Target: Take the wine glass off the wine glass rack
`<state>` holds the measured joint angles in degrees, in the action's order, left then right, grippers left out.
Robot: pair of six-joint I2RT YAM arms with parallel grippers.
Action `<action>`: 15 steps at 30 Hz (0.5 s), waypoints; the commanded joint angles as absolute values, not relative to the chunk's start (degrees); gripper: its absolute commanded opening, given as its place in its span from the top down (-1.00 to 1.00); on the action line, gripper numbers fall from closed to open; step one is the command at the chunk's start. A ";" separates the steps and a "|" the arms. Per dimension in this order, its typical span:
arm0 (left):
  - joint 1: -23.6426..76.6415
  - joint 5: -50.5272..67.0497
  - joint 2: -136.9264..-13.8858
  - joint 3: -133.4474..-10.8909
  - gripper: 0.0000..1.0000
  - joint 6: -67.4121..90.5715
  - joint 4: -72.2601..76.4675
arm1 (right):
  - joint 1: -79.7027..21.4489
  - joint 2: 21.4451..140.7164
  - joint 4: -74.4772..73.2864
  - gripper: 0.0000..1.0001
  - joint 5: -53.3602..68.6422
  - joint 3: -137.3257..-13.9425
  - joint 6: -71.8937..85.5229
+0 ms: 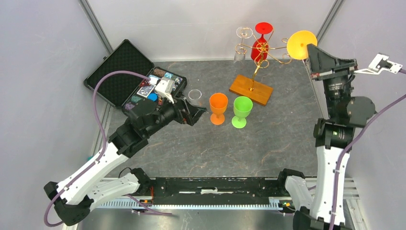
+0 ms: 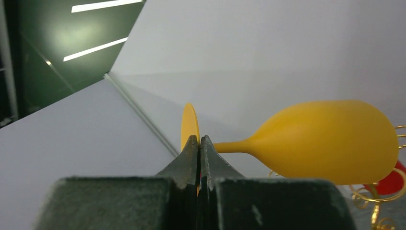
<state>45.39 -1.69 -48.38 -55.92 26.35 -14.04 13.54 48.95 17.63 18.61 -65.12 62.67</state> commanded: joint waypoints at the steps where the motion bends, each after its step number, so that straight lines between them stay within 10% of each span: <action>1: 45.35 9.96 -53.32 -61.33 -1.00 32.20 -6.54 | 13.62 43.45 22.65 1.00 27.57 -64.60 70.98; 15: 36.81 31.86 -70.70 -69.04 -1.00 67.80 31.54 | 11.18 43.54 62.16 1.00 34.98 -49.44 108.58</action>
<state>39.81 25.28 -66.52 -66.54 51.13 12.40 12.53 43.81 52.25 33.50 -51.72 99.18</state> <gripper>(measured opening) 0.994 0.011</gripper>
